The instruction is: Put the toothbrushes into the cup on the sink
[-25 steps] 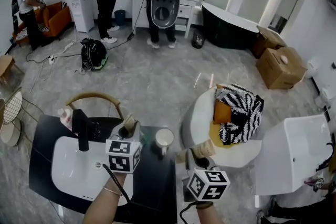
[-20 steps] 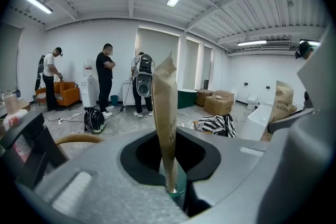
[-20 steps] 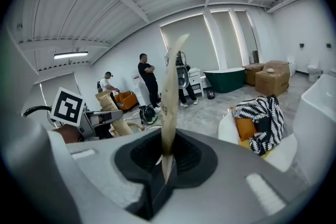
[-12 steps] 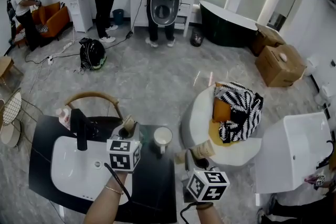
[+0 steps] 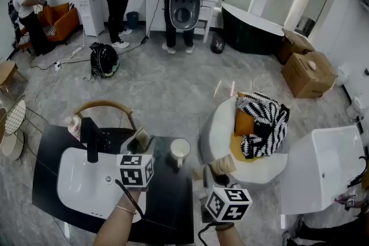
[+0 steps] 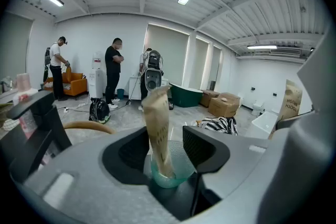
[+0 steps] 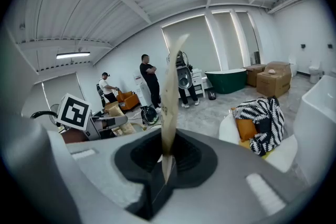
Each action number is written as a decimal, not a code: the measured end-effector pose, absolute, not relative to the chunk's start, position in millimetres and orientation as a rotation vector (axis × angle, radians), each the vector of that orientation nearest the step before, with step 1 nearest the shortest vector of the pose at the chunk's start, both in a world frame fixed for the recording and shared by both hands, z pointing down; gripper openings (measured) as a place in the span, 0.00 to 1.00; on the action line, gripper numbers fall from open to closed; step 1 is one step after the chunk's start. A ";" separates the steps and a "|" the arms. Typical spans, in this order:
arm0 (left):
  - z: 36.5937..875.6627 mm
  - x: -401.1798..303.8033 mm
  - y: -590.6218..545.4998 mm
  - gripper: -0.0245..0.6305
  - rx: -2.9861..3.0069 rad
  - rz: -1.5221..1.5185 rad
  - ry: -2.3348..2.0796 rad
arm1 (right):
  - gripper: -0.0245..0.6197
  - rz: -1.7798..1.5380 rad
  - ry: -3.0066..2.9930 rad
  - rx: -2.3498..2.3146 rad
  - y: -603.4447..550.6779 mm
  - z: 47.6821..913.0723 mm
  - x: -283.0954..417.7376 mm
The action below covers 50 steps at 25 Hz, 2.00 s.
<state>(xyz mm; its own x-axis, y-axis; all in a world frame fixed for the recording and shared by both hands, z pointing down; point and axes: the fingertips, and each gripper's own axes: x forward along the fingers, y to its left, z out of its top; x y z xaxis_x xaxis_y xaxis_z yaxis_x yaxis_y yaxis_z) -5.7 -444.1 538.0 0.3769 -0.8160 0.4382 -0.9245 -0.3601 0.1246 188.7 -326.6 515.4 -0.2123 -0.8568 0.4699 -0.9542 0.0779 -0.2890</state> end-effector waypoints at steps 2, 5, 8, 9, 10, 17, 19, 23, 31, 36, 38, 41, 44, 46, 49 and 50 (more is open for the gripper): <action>542.9 -10.8 -439.6 0.35 2.271 0.436 -1.525 | 0.11 0.814 -2.176 1.843 -324.0 514.6 185.4; 545.6 -18.0 -432.2 0.36 2.252 0.432 -1.528 | 0.11 0.811 -2.188 1.833 -319.1 512.9 179.5; 543.8 -23.2 -423.7 0.36 2.244 0.431 -1.538 | 0.11 0.806 -2.197 1.828 -313.1 510.1 175.9; 543.4 -24.9 -420.8 0.36 2.240 0.427 -1.538 | 0.11 0.804 -2.199 1.828 -311.1 509.4 174.7; 543.0 -26.6 -417.9 0.36 2.235 0.419 -1.538 | 0.11 0.803 -2.202 1.828 -309.3 508.8 173.7; 527.9 -33.4 -395.6 0.36 2.245 0.381 -1.554 | 0.11 0.772 -2.225 1.838 -299.3 498.1 170.0; 521.5 -32.9 -386.6 0.35 2.261 0.379 -1.551 | 0.11 0.758 -2.232 1.844 -296.6 493.4 169.3; 508.7 -31.7 -369.5 0.27 2.290 0.377 -1.545 | 0.11 0.736 -2.245 1.852 -291.2 485.1 167.1; 500.1 -24.1 -338.9 0.09 2.325 0.385 -1.526 | 0.11 0.687 -2.266 1.848 -281.0 471.6 164.1; 489.9 -21.2 -328.3 0.05 2.341 0.355 -1.502 | 0.11 0.661 -2.269 1.826 -277.3 468.1 159.6; 486.7 -20.4 -325.6 0.05 2.350 0.344 -1.501 | 0.11 0.657 -2.270 1.823 -276.6 467.7 159.4; 485.9 -19.4 -322.7 0.05 2.366 0.348 -1.507 | 0.11 0.646 -2.275 1.815 -277.8 465.9 160.6; 487.3 -21.9 -321.5 0.05 2.356 0.343 -1.510 | 0.11 0.632 -2.277 1.810 -280.4 463.4 162.1; 489.3 -23.9 -322.0 0.05 2.354 0.342 -1.515 | 0.11 0.626 -2.274 1.808 -282.6 462.7 163.2; 490.8 -26.7 -323.9 0.05 2.357 0.352 -1.533 | 0.11 0.615 -2.275 1.803 -287.2 460.8 165.3; 490.1 -26.8 -324.8 0.05 2.356 0.349 -1.536 | 0.11 0.611 -2.275 1.802 -288.9 460.2 166.6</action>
<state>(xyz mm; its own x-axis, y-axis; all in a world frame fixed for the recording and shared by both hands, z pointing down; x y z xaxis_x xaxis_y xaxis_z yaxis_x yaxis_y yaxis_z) -26.8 -324.8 490.1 0.3970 -0.8425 0.3640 -0.9171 -0.3798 0.1214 166.6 -288.9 460.2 -0.2518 -0.8889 0.3827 -0.9610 0.1830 -0.2073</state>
